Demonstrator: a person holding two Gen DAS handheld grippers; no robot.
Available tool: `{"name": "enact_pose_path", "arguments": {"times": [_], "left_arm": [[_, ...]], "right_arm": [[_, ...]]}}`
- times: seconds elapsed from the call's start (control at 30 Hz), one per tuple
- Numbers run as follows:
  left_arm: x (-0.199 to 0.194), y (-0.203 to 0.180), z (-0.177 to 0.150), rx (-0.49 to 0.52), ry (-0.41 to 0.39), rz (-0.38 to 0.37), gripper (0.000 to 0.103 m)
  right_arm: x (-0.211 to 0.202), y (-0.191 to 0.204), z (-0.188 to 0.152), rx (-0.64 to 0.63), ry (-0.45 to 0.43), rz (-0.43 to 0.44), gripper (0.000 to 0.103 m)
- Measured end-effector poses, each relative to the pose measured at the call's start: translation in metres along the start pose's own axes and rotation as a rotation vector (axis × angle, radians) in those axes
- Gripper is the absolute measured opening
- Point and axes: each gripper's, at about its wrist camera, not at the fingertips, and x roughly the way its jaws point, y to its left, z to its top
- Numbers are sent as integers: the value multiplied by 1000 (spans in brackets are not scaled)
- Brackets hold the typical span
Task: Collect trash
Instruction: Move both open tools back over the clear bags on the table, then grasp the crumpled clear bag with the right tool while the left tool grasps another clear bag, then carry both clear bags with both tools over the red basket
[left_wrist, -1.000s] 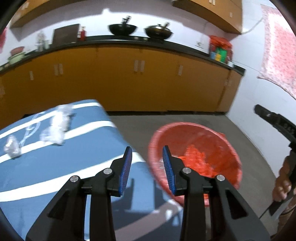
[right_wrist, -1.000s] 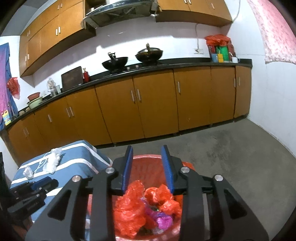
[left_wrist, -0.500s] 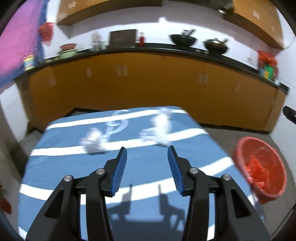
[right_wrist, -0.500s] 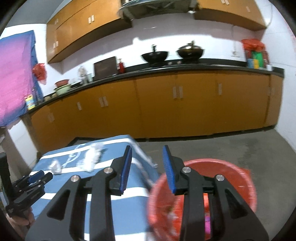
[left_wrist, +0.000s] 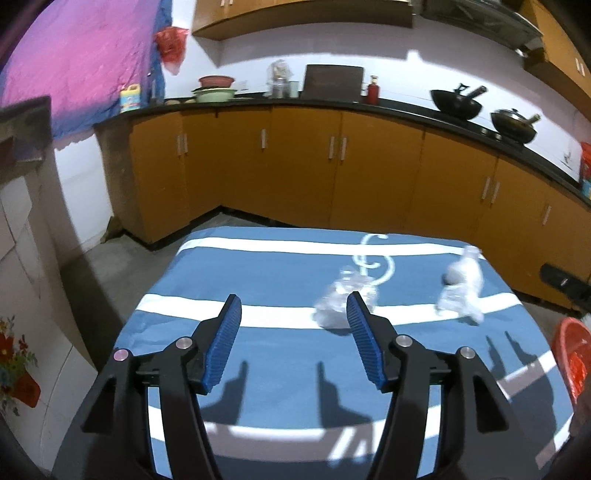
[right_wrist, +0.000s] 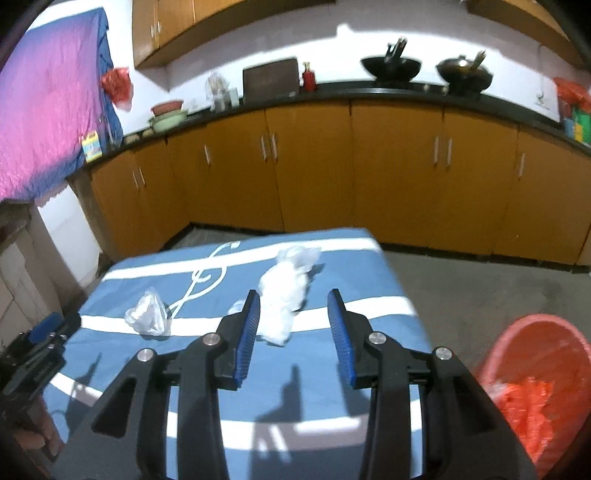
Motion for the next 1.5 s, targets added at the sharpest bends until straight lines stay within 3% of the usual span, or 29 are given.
{"name": "enact_pose_path", "arguments": {"times": [0.2,0.47,0.53,0.57,0.6,0.8,0.97,1.23,1.3,1.33,1.4,1.5], "left_arm": [[17,21,-2,-41,9,15,63],[30,22,4,-53,2,-3,70],[33,18,5,-44,4,-15,71],[35,14,5,-37,6,-22,72],[36,12,5,-34,8,-28,75],[48,-11,2,6,44,-76,78],[59,-29,4,40,92,-111,78],[81,-47,2,94,205,-133,58],[87,-47,0,93,238,-143,42],[89,-48,0,90,251,-152,39],[88,-46,-1,79,249,-166,28],[76,-43,-1,71,206,-165,23]], "right_arm": [[54,25,-4,-7,97,-2,48],[95,38,-7,-47,181,-62,49],[102,37,-9,-53,206,-56,28],[104,36,-10,-49,217,-53,10],[104,34,-11,-41,217,-52,6],[77,18,-10,-3,121,-44,3],[58,5,-14,13,97,-30,3],[43,-8,-15,37,95,-17,3],[40,-10,-16,35,95,-23,3],[39,-10,-16,35,95,-26,3],[35,-12,-19,41,97,-29,3],[26,-16,-21,49,91,-29,3]]}}
